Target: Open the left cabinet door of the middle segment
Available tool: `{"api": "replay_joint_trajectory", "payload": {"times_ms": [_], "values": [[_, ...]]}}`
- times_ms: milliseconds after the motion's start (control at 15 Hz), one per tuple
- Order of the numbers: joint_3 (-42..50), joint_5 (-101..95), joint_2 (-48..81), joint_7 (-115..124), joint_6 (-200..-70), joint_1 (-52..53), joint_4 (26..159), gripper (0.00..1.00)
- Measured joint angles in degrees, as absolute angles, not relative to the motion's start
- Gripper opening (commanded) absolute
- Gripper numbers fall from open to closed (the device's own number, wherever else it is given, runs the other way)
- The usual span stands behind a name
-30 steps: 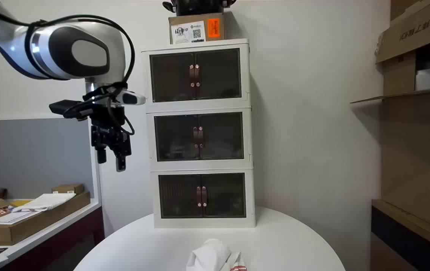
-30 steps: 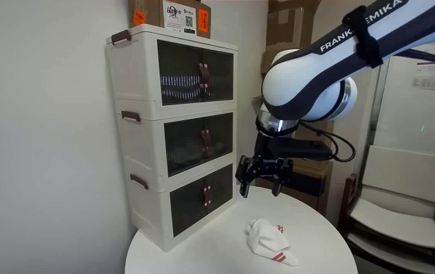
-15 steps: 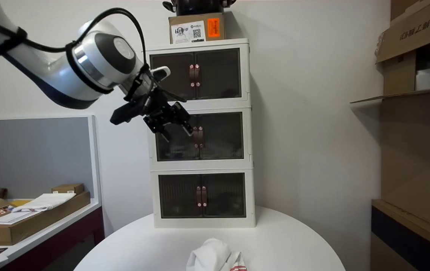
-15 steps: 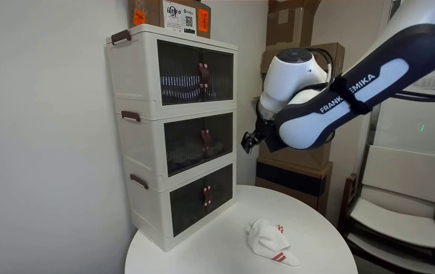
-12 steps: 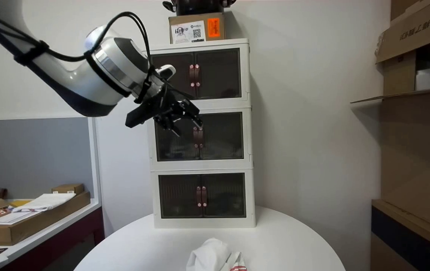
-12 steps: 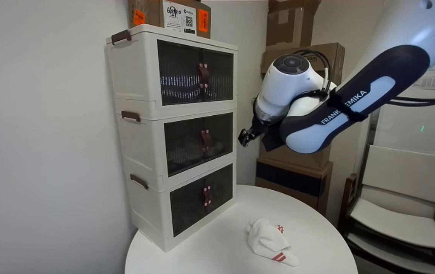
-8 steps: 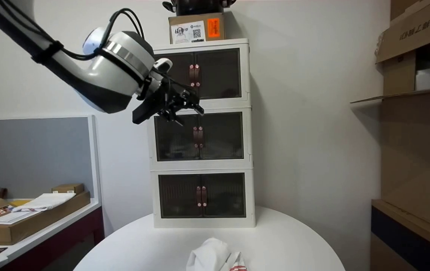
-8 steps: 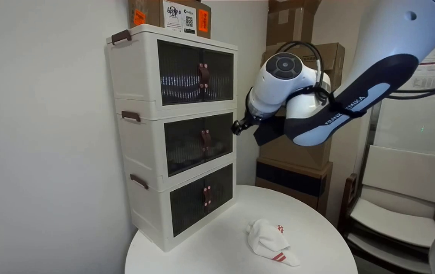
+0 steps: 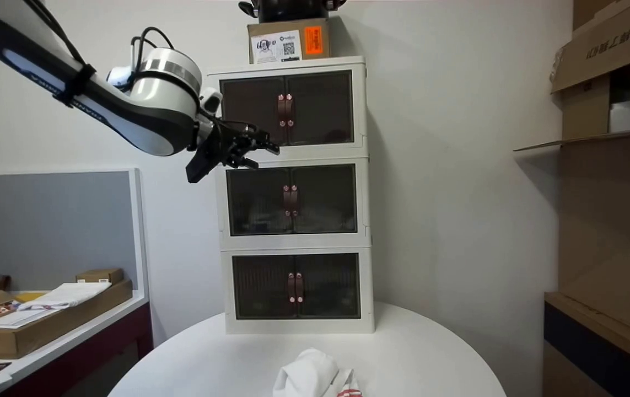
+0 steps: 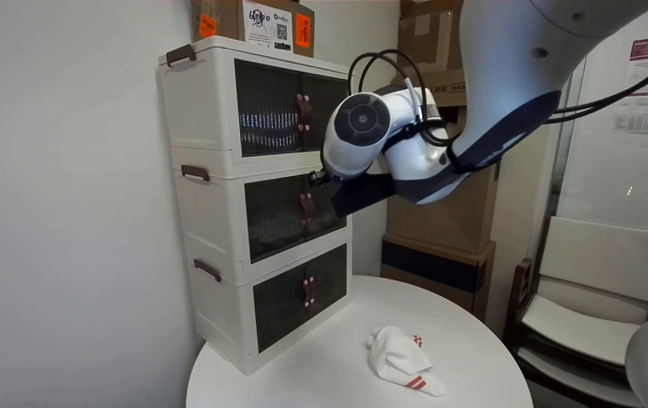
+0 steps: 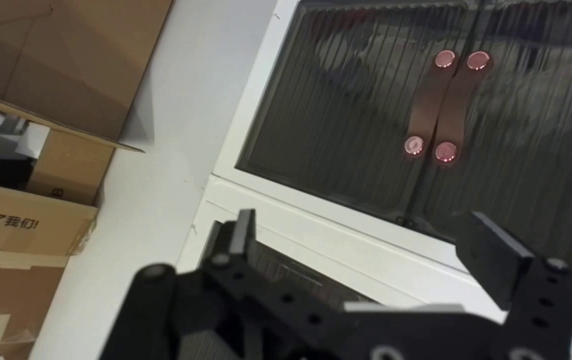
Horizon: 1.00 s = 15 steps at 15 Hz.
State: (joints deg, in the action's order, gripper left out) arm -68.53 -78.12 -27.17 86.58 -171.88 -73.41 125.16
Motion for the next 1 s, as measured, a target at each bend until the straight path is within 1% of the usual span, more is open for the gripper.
{"api": "replay_joint_trajectory", "payload": {"times_ms": [267,467,733,1000], "values": [[-80.69,-80.30,-34.16,100.87,-170.08,-84.82,124.63,1.00],[-87.53,-81.39,-38.24,109.71,-169.65,-91.99,124.10,1.00],[-93.79,-81.33,-41.24,116.67,-169.71,-98.89,121.62,1.00],[-98.22,-81.11,-41.74,120.30,-169.95,-103.17,118.19,1.00]]}}
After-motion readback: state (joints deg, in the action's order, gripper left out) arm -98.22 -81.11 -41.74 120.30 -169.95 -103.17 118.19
